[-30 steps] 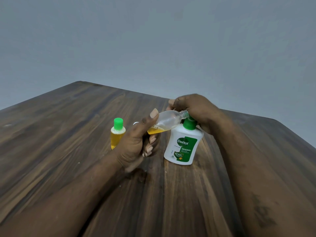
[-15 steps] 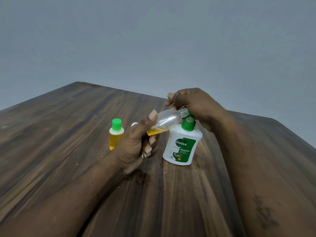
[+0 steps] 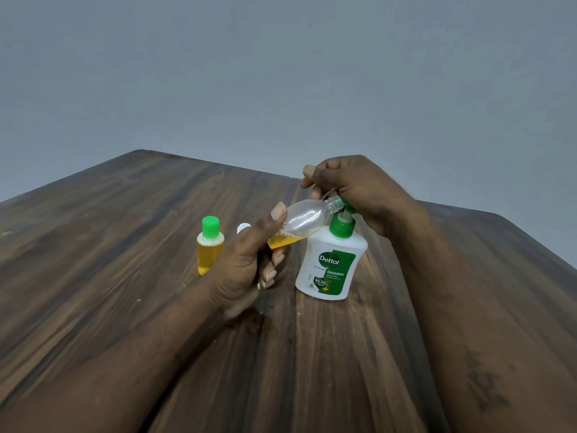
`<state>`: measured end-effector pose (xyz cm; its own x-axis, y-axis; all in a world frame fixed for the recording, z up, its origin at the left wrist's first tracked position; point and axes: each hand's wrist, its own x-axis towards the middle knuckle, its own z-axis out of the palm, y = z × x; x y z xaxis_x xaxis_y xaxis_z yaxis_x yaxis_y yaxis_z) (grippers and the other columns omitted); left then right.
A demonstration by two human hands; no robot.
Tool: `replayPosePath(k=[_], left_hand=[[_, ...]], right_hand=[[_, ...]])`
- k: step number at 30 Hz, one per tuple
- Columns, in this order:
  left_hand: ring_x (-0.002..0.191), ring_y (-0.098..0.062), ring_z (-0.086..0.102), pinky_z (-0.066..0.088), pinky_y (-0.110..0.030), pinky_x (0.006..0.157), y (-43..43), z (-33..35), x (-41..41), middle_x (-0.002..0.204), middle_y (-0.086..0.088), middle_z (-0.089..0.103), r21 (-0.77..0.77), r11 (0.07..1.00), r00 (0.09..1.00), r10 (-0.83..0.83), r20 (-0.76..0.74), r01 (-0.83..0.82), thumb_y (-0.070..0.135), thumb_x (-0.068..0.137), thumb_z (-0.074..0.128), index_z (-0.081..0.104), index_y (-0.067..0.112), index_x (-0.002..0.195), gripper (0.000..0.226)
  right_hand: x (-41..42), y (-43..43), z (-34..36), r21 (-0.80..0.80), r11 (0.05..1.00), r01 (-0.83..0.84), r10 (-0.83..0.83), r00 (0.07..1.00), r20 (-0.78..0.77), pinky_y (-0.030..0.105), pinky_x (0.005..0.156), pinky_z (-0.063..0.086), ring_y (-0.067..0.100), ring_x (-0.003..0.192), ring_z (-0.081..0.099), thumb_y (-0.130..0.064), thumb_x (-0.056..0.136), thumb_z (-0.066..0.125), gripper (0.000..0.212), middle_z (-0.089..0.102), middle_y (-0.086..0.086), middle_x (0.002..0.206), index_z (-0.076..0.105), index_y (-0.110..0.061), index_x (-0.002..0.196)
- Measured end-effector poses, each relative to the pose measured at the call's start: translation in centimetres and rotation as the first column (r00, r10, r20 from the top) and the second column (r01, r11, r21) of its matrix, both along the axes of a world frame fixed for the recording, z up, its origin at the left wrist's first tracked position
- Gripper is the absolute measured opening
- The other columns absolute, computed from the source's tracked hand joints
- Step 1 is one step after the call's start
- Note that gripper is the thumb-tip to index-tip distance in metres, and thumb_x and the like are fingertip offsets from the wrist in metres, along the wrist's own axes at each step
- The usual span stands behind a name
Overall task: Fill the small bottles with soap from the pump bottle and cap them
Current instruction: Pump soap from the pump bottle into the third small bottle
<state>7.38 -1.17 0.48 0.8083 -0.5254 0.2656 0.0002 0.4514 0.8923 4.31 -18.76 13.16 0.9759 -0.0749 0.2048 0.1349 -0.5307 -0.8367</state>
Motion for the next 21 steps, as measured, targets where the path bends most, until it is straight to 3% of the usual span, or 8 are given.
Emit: replayPosePath(k=[3,6,9,13,16,18,21], left_hand=[[0.042,-0.015,0.034,0.030,-0.024,0.046,0.0,-0.2,0.5,0.055,-0.003,0.039,0.021,1.000,1.000,0.021,-0.010,-0.021,0.069,0.084,0.070,0.049,0.017,0.077,0.057],[0.042,-0.008,0.042,0.035,-0.022,0.043,0.2,-0.2,0.5,0.055,0.006,0.048,0.026,0.999,1.000,0.021,-0.002,-0.021,0.071,0.081,0.071,0.053,0.021,0.079,0.053],[0.042,-0.004,0.039,0.033,-0.020,0.043,0.4,-0.1,0.3,0.054,0.011,0.046,0.029,0.999,1.000,0.022,0.017,-0.022,0.073,0.079,0.070,0.054,0.026,0.078,0.050],[0.041,-0.008,0.035,0.030,-0.022,0.043,0.3,-0.2,0.4,0.053,0.007,0.042,0.028,0.999,1.000,0.021,0.021,-0.021,0.073,0.079,0.070,0.054,0.025,0.077,0.051],[0.041,-0.012,0.033,0.030,-0.023,0.043,0.1,-0.5,0.5,0.053,0.001,0.038,0.025,0.999,1.000,0.031,0.002,-0.031,0.070,0.083,0.070,0.050,0.019,0.076,0.055],[0.041,-0.013,0.034,0.031,-0.023,0.043,0.1,-0.4,0.5,0.053,-0.001,0.038,0.021,0.999,0.999,0.032,-0.008,-0.032,0.066,0.088,0.067,0.048,0.015,0.077,0.055],[0.041,-0.008,0.043,0.037,-0.020,0.042,0.2,-0.2,0.3,0.053,0.005,0.048,0.009,1.000,0.999,0.025,-0.023,-0.025,0.059,0.094,0.062,0.052,0.017,0.080,0.045]], right_hand=[[0.1,0.1,-0.4,0.014,1.000,-0.009,0.010,0.998,-0.055,0.044,0.078,0.051,0.022,0.075,0.062,-0.033,0.100,0.068,0.027,0.073,0.007,0.080,0.080,-0.014,0.084],[0.2,0.2,-1.2,0.067,0.997,0.049,-0.037,0.985,-0.169,0.054,0.095,0.056,0.028,0.084,0.067,-0.031,0.095,0.074,0.031,0.077,0.009,0.087,0.081,-0.016,0.069],[0.4,0.2,-1.3,0.073,0.995,0.070,-0.055,0.978,-0.200,0.056,0.101,0.053,0.030,0.088,0.068,-0.032,0.093,0.076,0.030,0.078,0.011,0.094,0.081,-0.014,0.069],[0.4,0.1,-0.8,0.003,0.999,0.048,-0.047,0.992,-0.120,0.059,0.095,0.054,0.028,0.086,0.064,-0.038,0.094,0.072,0.030,0.077,0.011,0.094,0.082,-0.017,0.075],[0.1,-0.2,-0.1,-0.001,1.000,0.001,-0.001,1.000,-0.030,0.044,0.076,0.045,0.017,0.070,0.054,-0.037,0.098,0.070,0.029,0.065,0.000,0.069,0.081,-0.013,0.085],[0.0,-0.3,0.0,0.044,0.998,-0.036,0.037,0.999,-0.026,0.041,0.076,0.039,0.017,0.067,0.049,-0.036,0.099,0.069,0.028,0.061,-0.002,0.066,0.080,-0.012,0.089],[0.1,0.1,-0.5,0.069,0.997,-0.036,0.043,0.994,-0.098,0.045,0.080,0.045,0.026,0.078,0.056,-0.032,0.096,0.072,0.025,0.069,0.006,0.078,0.081,-0.015,0.080]])
